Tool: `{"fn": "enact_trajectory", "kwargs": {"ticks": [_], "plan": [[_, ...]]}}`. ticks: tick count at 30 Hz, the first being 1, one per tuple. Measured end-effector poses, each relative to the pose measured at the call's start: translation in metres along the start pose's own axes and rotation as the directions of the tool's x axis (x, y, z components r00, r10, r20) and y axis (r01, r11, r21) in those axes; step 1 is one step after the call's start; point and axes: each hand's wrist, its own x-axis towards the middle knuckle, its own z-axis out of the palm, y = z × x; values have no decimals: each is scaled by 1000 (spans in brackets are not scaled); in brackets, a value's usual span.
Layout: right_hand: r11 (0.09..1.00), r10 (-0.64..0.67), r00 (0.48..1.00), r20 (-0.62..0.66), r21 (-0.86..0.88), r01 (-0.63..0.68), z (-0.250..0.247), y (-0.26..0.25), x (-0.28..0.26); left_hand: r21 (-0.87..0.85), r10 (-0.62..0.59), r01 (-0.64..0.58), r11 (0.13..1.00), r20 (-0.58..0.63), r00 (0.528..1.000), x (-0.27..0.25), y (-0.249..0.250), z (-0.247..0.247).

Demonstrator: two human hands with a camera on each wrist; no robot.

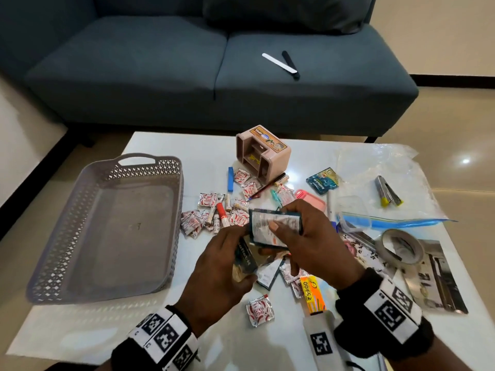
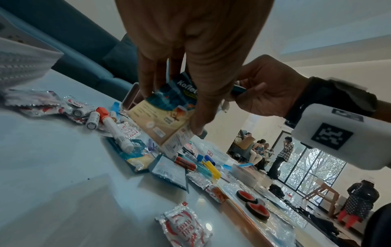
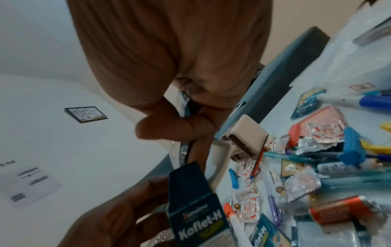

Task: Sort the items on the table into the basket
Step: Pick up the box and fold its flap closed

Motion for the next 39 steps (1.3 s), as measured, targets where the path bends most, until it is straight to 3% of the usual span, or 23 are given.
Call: {"fn": "enact_trajectory", "kwargs": {"ticks": [6,15,26,31,39], "plan": [[915,-71,995,-68,-402,38,-5,6,1,12,-3,2,1000,15,1000,-3,-3,1],[807,-145,989,-34,-583,98,1,13,1,112,50,-60,992,91,995,-9,-4,4],[897,5,999,-44,-441,-24,13,33,8,117,43,-62,991,154,987,-11,-14,2],[921,85,986,-144,-366,-133,20,35,11,119,20,-39,992,162,987,-12,-21,1],[925,92,984,-154,-353,-142,37,47,9,75,22,-36,997,173,985,-11,-25,3]]}}
